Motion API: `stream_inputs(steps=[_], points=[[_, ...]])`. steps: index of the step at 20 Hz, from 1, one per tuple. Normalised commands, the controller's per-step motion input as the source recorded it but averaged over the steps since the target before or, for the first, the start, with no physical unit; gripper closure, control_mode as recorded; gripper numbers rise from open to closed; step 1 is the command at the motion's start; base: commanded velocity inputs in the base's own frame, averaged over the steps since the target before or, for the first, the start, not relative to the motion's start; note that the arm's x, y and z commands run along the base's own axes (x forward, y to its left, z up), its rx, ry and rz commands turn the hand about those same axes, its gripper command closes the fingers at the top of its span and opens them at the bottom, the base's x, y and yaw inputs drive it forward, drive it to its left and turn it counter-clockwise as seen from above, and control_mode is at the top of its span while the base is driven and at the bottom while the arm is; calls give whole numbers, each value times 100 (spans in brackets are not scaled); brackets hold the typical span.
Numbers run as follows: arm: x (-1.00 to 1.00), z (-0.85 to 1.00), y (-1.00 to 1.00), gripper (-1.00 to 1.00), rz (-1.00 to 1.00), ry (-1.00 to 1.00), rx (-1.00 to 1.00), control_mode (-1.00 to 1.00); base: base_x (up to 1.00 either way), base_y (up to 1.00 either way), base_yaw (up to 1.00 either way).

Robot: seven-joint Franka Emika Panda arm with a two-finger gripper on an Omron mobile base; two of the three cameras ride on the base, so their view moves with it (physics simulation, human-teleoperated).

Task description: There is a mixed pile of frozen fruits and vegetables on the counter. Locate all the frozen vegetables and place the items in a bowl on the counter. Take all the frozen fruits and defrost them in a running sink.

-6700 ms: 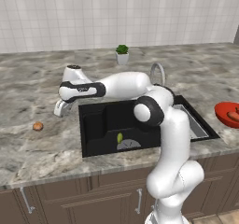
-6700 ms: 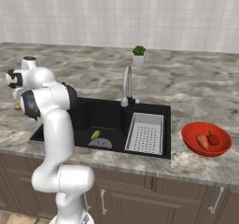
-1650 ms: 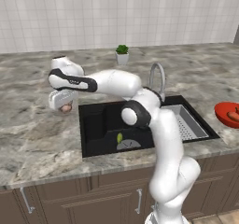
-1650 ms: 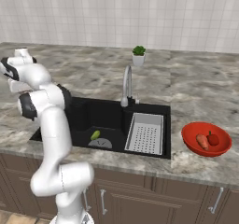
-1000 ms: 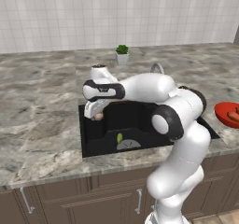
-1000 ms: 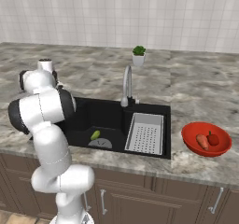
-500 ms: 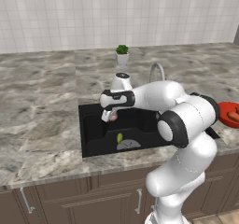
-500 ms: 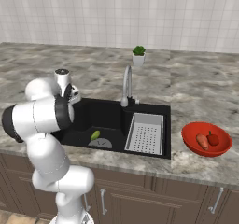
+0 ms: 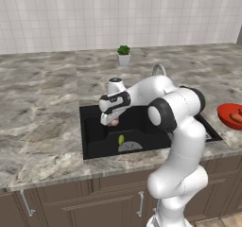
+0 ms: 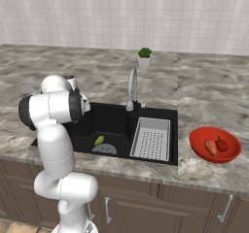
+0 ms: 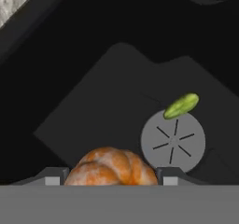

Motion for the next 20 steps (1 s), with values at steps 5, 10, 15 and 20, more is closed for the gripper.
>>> stream_inputs(steps=[5, 10, 15, 20], points=[[22, -55, -17, 100, -12, 7, 1, -100, 0, 0, 0], [19, -57, -4, 100, -8, 1, 1, -100, 0, 0, 0], [24, -52, -8, 100, -8, 11, 0, -100, 0, 0, 0], [20, -36, 0, 100, -4, 4, -4, -100, 0, 0, 0]])
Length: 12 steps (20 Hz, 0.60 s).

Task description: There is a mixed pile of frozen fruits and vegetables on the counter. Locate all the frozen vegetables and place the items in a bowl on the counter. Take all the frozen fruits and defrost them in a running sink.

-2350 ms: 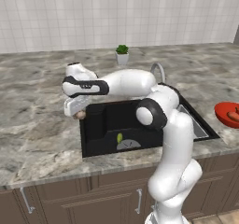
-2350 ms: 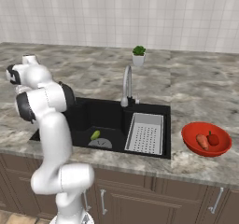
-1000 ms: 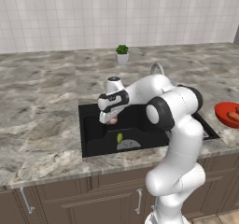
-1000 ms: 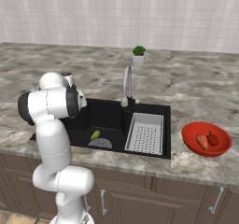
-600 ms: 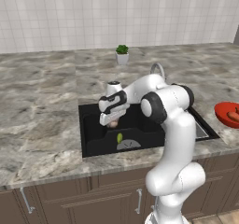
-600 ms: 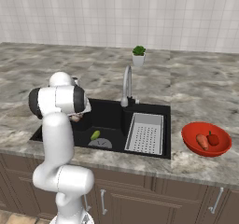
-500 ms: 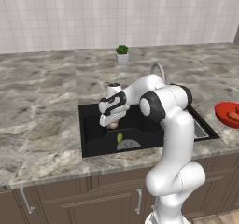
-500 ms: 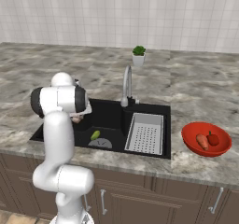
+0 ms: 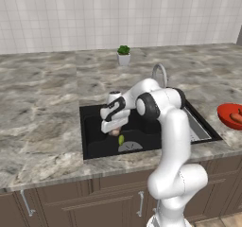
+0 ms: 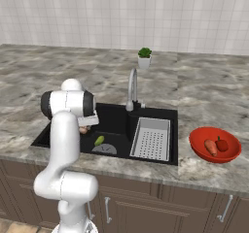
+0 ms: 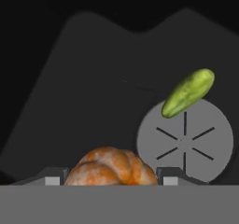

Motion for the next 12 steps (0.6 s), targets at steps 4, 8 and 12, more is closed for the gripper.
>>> stream_inputs(steps=[4, 8, 12], points=[[20, -34, 0, 100, -4, 4, -4, -100, 0, 0, 0], [20, -31, 0, 100, -4, 3, -3, -100, 0, 0, 0], [18, -26, 0, 100, -4, 2, -1, -100, 0, 0, 0]])
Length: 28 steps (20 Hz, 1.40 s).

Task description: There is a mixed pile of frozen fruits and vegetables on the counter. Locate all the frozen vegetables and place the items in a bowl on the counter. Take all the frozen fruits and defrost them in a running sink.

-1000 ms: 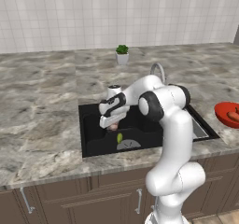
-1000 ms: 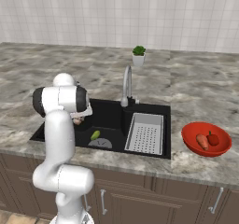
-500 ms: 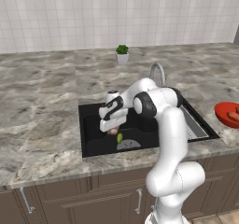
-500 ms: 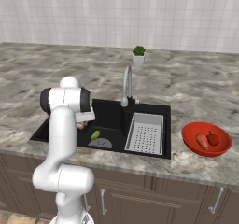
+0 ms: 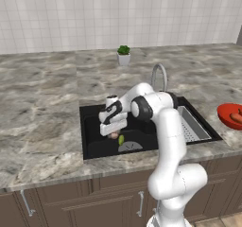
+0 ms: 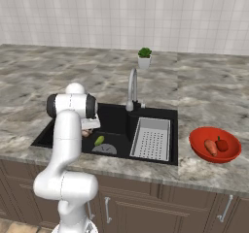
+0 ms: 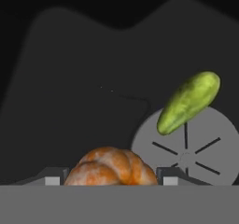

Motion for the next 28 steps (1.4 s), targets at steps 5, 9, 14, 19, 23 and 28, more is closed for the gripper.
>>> stream_inputs(steps=[5, 9, 14, 19, 23, 28], points=[[10, -31, 0, 100, -3, 1, 0, -100, 0, 0, 0], [9, -37, 0, 100, -3, 2, -1, -100, 0, 0, 0], [14, -34, 0, 100, -2, 2, -1, -100, 0, 0, 0], [25, -35, 0, 100, -3, 1, -1, -100, 0, 0, 0], [26, -36, 0, 100, -3, 0, 0, -100, 0, 0, 0], [24, -38, 0, 100, -3, 0, -1, -100, 0, 0, 0]])
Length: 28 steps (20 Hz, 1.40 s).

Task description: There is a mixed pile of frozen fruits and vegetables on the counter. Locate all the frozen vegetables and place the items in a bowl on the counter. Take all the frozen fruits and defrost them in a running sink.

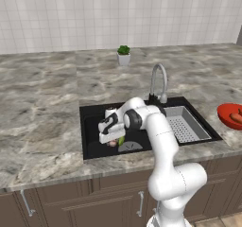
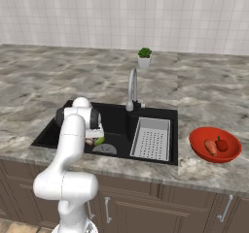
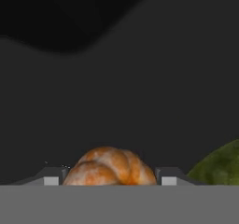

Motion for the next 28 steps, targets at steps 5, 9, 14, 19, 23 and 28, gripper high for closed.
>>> stream_inputs(steps=[5, 9, 14, 19, 23, 28], points=[[7, -21, 1, -100, -1, 1, -1, -100, 0, 0, 0], [0, 0, 0, -100, 0, 0, 0, -100, 0, 0, 0], [0, 23, -1, -100, 0, 1, -2, -100, 0, 0, 0], [-9, 76, 0, -100, -2, 0, -1, -100, 0, 0, 0], [-20, 84, 10, -100, -8, 0, -3, -100, 0, 0, 0], [-32, 95, 9, -100, -9, -1, -3, -100, 0, 0, 0]])
